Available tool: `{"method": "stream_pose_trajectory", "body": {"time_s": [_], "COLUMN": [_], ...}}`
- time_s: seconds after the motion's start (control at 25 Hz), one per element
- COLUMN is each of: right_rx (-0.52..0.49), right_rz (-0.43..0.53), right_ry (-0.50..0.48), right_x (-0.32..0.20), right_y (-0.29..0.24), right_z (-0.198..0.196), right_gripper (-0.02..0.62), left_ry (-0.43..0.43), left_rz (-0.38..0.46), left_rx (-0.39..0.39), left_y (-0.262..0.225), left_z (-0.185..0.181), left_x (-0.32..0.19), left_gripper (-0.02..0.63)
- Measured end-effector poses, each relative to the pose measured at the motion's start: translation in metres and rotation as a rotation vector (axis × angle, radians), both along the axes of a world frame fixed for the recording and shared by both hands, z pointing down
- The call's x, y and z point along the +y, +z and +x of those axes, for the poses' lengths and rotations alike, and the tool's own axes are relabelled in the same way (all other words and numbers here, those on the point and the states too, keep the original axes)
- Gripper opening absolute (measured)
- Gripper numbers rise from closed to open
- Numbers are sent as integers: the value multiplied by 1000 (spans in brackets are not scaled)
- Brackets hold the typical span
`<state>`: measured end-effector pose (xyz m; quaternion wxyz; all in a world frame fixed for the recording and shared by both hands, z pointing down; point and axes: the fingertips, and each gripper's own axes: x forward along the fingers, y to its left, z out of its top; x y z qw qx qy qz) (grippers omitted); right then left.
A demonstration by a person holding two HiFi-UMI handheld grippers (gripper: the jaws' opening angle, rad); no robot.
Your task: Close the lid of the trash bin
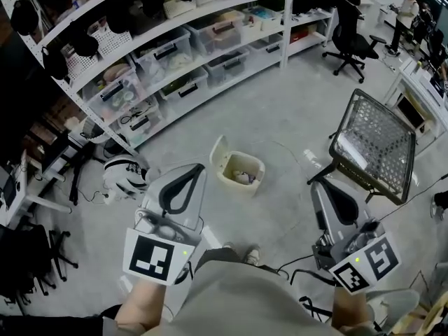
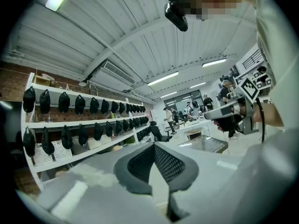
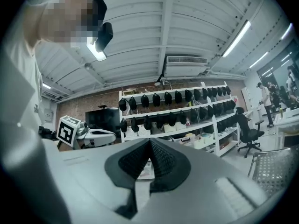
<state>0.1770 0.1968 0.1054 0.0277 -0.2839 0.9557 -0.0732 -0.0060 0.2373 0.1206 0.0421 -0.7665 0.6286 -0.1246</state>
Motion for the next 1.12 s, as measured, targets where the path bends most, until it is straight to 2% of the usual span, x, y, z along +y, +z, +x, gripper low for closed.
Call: {"method": "stream_pose_trajectory", "body": {"time_s": [0.16, 0.52, 0.84, 1.12], "right_rx": [-4, 17, 22, 55], "right_rz": [0, -14, -20, -48], "right_ry": [-13, -4, -1, 36], "right_x": [4, -10, -47, -107], "right_y": [3, 16, 28, 38], "right_z": [1, -14, -58, -103], "right_gripper": [3, 3, 3, 3], "left_ry": [-5, -5, 14, 40], "left_rz": [5, 20, 9, -30], "left_rx": [4, 5, 27, 35], "left_y": [-1, 5, 18, 33], "left_z": [5, -10, -48, -98], "left_x": [3, -12, -58, -121], "left_gripper": [2, 2, 2, 2]}}
